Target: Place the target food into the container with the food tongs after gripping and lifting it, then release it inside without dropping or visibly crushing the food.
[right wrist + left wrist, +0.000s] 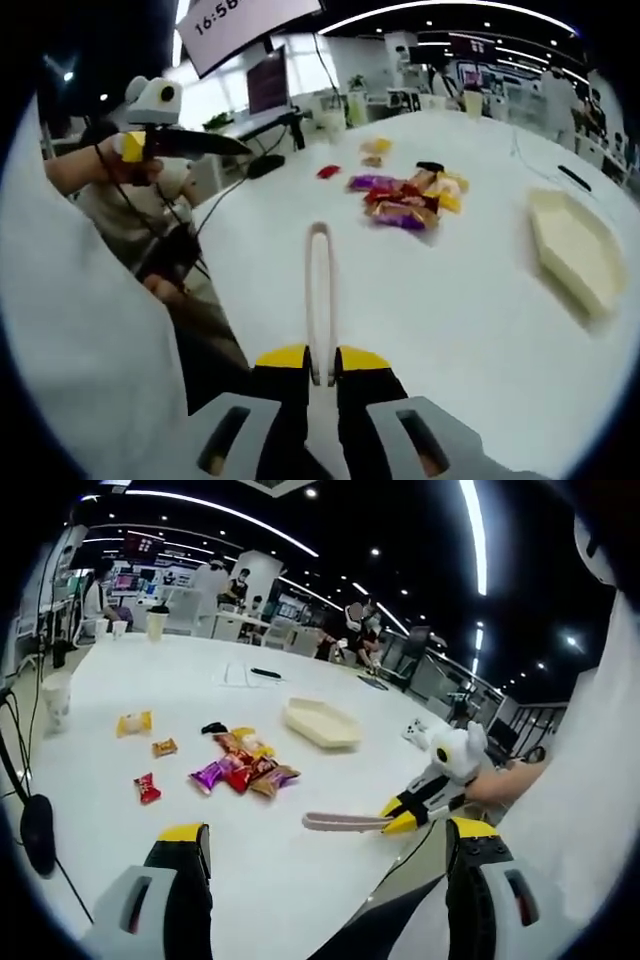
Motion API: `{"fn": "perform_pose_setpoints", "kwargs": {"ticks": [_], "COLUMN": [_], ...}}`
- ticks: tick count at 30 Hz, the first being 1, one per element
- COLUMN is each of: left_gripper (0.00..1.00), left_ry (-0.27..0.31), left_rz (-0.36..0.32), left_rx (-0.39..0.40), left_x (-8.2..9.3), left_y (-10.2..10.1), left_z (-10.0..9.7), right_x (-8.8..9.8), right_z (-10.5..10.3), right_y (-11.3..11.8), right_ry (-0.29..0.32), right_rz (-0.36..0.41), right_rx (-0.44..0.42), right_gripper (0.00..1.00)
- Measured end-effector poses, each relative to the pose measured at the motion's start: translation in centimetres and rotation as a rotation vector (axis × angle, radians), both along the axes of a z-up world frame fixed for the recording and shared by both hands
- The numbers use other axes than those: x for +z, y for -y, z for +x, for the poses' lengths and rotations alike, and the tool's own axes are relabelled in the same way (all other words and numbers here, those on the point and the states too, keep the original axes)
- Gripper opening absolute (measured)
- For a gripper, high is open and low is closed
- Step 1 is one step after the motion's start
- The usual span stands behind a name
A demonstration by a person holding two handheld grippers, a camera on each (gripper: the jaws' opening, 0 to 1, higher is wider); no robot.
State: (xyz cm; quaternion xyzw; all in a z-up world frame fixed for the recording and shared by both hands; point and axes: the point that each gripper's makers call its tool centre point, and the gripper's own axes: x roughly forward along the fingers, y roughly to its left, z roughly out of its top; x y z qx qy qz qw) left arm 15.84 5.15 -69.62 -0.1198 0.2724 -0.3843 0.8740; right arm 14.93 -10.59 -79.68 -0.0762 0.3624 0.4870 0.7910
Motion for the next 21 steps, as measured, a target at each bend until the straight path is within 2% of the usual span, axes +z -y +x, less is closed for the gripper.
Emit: {"fn": "perform_pose_setpoints", "kwargs": {"ticks": [9, 12, 13, 15, 21], "left_gripper": [0.98, 0.98, 0.97, 0.98, 0.97], "left_ry": [0.009, 0.014, 0.021, 0.043, 0.047], "left_rz": [-0.026, -0.136, -0.136, -0.064, -0.127], "left_rx": [0.019, 0.082, 0.093, 0.070, 0.072], "left_x": [0.2, 1.2, 1.3, 0.9, 1.7], "left_y": [-0.4, -0.7, -0.9, -0.9, -0.7], "left_z": [0.2, 1.2, 1.3, 1.2, 0.9], "right_x": [2.0, 2.5, 2.8, 3.0, 3.6], "right_z": [-0.4, -0.4, -0.4, -0.5, -0.9], "right_y": [-0.9, -1.3, -1.5, -1.7, -2.1], "right_ry": [-0.025, -0.032, -0.035, -0.040, -0.058], "right_rz": [0.056, 0.075, 0.086, 0.101, 0.125], "right_rx": [0.040, 0.047, 0.048, 0.049, 0.063], "right_gripper": [0.08, 0.08, 0.08, 0.08, 0.08]}}
